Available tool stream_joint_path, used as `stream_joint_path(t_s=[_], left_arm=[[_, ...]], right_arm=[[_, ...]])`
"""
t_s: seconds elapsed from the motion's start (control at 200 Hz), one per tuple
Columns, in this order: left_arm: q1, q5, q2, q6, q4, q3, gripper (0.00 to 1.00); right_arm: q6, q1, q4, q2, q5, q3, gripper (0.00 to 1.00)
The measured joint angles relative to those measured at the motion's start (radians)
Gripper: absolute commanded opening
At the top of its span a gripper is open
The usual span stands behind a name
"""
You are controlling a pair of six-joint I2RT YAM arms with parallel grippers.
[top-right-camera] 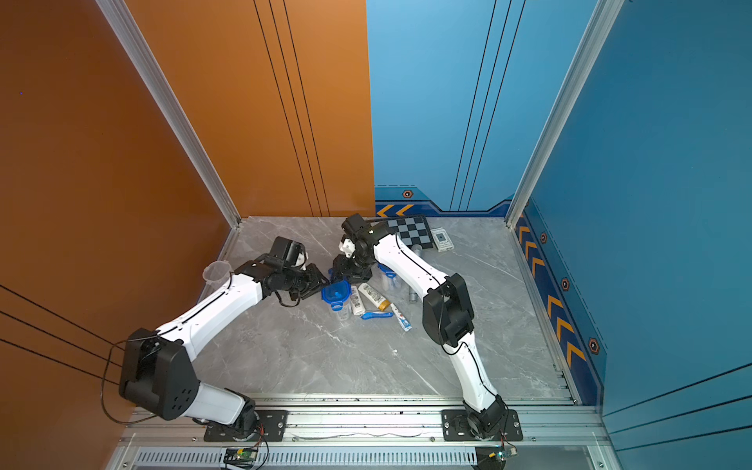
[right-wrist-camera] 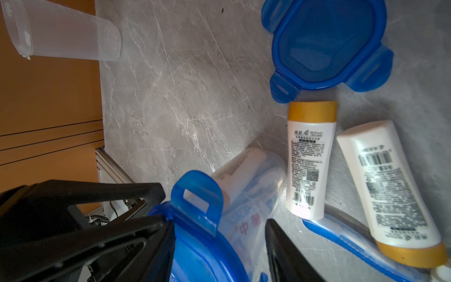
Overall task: Pack away toiletry kits
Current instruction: Close the fastener on the container.
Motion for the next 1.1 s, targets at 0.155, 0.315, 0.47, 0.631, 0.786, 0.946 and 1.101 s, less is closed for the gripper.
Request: stream_joint_path(t_s=[0.155, 0.315, 0.47, 0.631, 0.786, 0.946, 1.101], left_arm=[[0.016, 0.003, -0.002, 0.039, -0.089, 0.029, 0.37], [0.042, 0.007, -0.001, 0.094, -0.185, 0.061, 0.37], [0.052, 0.007, 0.019, 0.138, -0.270, 0.106, 0.35], [0.052, 0.007, 0.047, 0.166, -0.302, 0.143, 0.34], [0.052, 0.006, 0.048, 0.181, -0.320, 0.151, 0.36], [0.052, 0.006, 0.048, 0.193, -0.329, 0.153, 0.36], [0.052, -0.003, 0.080, 0.224, -0.366, 0.214, 0.24]], right_arm=[[-0.030, 0.006, -0.025, 0.023, 0.045, 0.059, 0.71], [-0.063, 0.013, -0.066, 0.032, 0.090, 0.111, 0.73], [-0.108, 0.038, -0.088, 0.020, 0.132, 0.113, 0.75], [-0.150, 0.092, -0.099, -0.016, 0.149, 0.114, 0.78], [-0.154, 0.102, -0.101, -0.057, 0.148, 0.113, 0.78], [-0.137, 0.073, -0.118, -0.089, 0.148, 0.095, 0.78], [-0.137, 0.065, -0.142, -0.143, 0.151, -0.011, 0.77]])
